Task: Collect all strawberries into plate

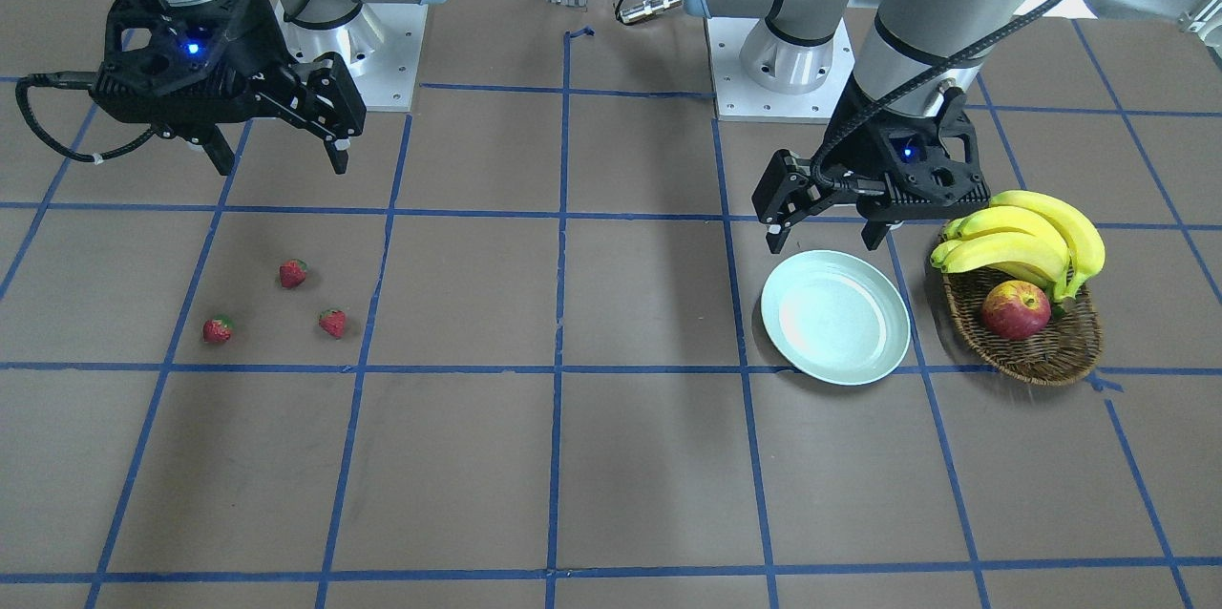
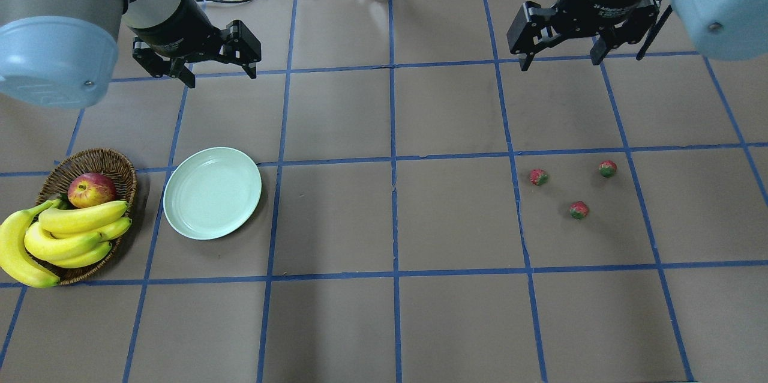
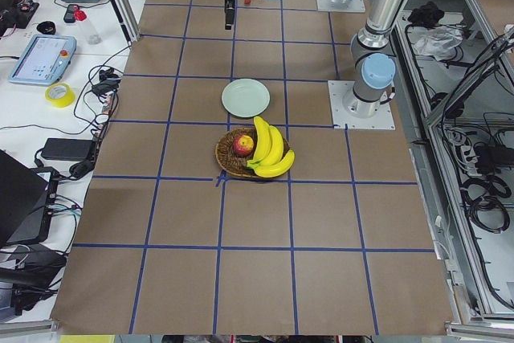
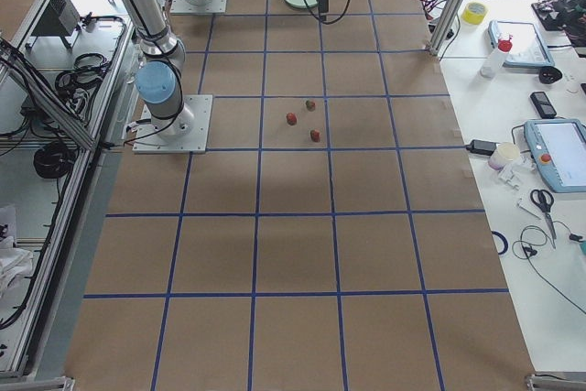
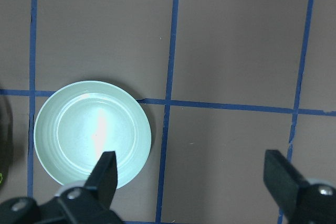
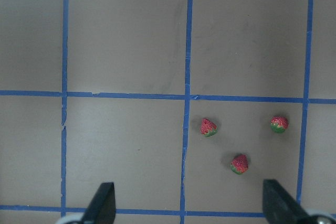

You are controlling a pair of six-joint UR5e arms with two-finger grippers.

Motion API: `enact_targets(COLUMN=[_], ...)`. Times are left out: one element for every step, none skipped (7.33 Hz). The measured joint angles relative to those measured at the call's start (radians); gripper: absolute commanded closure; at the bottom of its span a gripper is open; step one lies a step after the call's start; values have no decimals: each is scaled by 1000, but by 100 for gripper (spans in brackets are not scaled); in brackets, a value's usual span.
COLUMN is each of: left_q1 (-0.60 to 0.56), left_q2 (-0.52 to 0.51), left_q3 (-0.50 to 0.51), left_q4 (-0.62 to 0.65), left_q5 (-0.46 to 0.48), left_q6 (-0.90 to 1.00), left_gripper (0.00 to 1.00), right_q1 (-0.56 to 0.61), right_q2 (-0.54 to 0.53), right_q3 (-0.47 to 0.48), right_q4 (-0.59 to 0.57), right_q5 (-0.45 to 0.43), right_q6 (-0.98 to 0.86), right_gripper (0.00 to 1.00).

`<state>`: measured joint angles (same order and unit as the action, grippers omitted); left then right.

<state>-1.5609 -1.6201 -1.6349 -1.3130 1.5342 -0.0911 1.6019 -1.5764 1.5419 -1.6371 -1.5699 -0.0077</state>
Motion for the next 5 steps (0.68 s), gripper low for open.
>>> enact_targets(left_q1=[1, 1, 1, 1, 1], left_q2=[0, -1, -1, -1, -1], left_q3=[-2, -4, -4, -5, -6], left_q4=[0, -1, 0, 1, 1], left_q5=[1, 1, 1, 2, 1], left_q6=[0, 0, 0, 0, 0], left_gripper=[0, 0, 0, 0, 0], right_q1=[0, 0, 0, 0, -1], right_q2=[0, 0, 0, 2, 4], right_q3=[1, 2, 3, 6, 14], right_q4=[0, 0, 1, 1, -1], right_q5=[0, 1, 4, 6, 7], right_q6=[0, 0, -1, -4, -7], right_gripper=[0, 0, 0, 0, 0])
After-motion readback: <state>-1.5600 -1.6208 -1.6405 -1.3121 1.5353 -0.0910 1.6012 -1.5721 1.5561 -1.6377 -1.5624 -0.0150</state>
